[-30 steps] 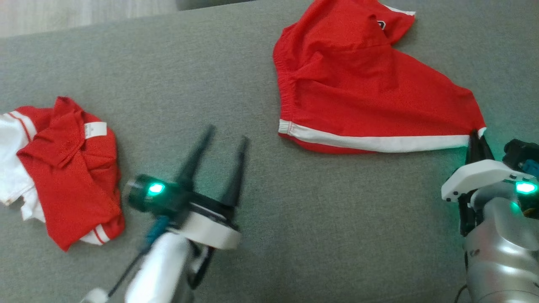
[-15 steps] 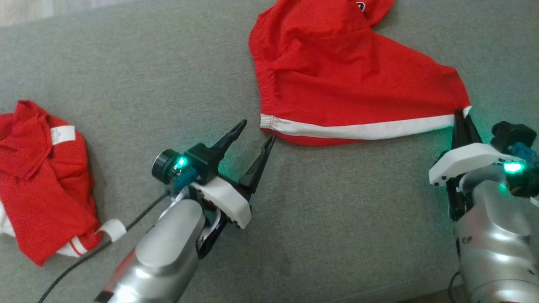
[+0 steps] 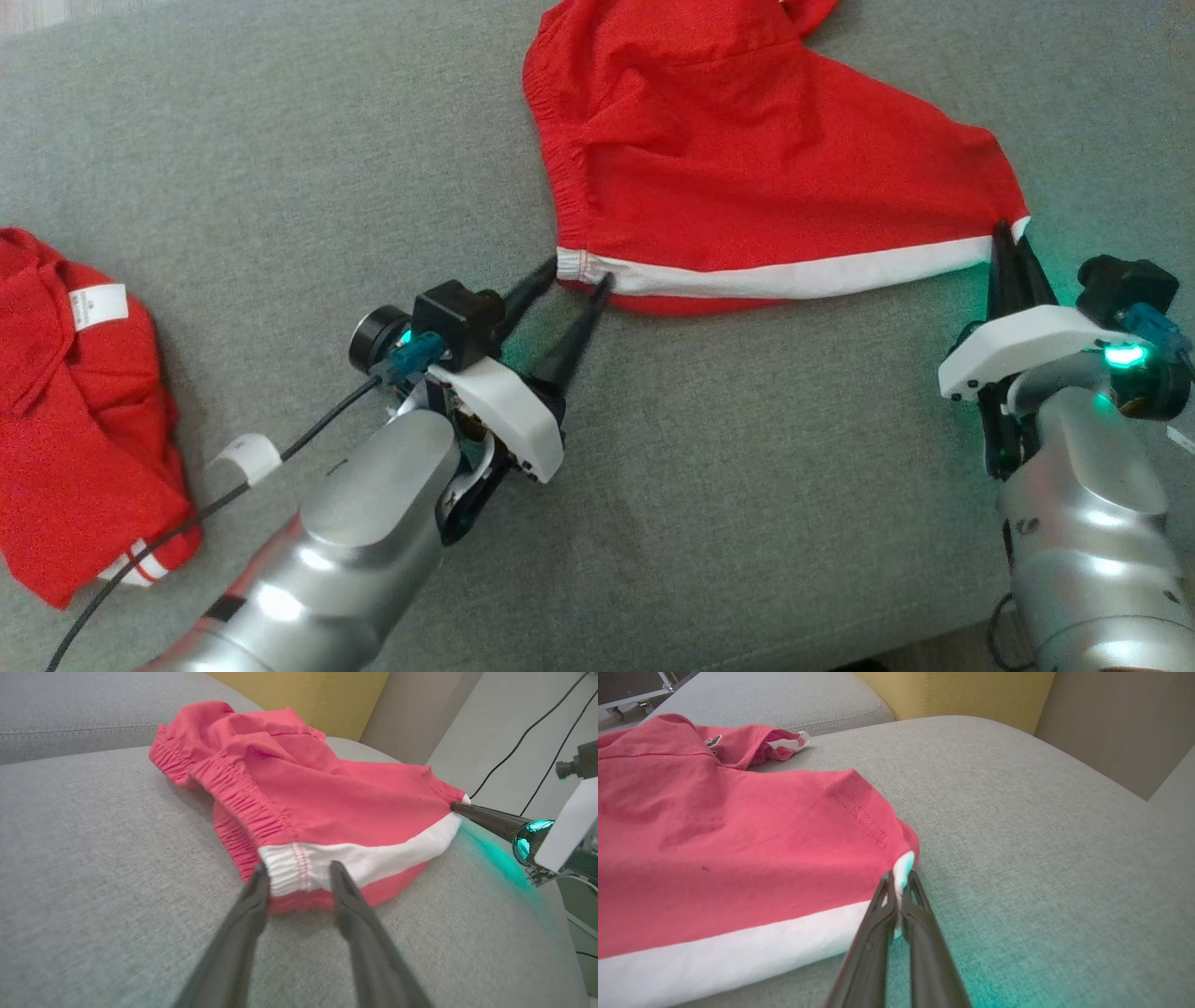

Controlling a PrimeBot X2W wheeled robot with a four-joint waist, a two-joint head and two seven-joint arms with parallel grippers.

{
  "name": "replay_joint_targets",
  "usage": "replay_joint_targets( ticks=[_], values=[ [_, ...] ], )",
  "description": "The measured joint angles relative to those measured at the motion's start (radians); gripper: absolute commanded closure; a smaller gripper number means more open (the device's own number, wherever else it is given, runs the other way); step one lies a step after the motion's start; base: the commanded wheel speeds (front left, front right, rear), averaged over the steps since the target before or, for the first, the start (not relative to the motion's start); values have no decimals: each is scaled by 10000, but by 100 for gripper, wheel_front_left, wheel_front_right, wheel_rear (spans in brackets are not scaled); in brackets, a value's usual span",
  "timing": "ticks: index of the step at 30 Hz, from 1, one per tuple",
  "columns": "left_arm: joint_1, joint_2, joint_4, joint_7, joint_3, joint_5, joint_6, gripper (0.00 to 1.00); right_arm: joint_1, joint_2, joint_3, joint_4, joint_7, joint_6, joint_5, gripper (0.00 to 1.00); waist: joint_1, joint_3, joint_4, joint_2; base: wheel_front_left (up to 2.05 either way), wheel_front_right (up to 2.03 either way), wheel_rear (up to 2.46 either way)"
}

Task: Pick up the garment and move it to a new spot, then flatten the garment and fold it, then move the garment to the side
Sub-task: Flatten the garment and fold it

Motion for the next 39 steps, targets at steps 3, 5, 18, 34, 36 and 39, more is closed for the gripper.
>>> replay_joint_targets(
  ticks=[3,5,18,34,36,39],
  values=[
    [-52,81,0,-224,-161,-71,0,100,0,0,12,-23,0,0,4,100,0,-30,10,0,0,0,0],
    [-73,130,0,-447,-203,-113,0,100,3,0,42,-75,0,0,6,100,0,-101,36,0,0,0,0],
    [-37,911,-1337,-874,888,428,723,100,9,-17,1839,-2270,-25,0,2307,100,-2,-1224,322,0,0,0,0],
    [-1034,2863,-3026,-525,1921,1164,1616,100,-1284,-261,3405,-4753,997,0,2717,100,-3,-3147,601,0,0,0,0],
    [-956,3024,-3409,-366,1987,1093,1716,100,-1220,-267,3499,-4930,1227,0,2719,100,-3,-3356,633,0,0,0,0],
    [-639,3281,-4209,-157,2040,991,1954,100,-980,-341,3597,-5530,1336,0,2625,100,-3,-3553,722,1,0,0,0]
  ],
)
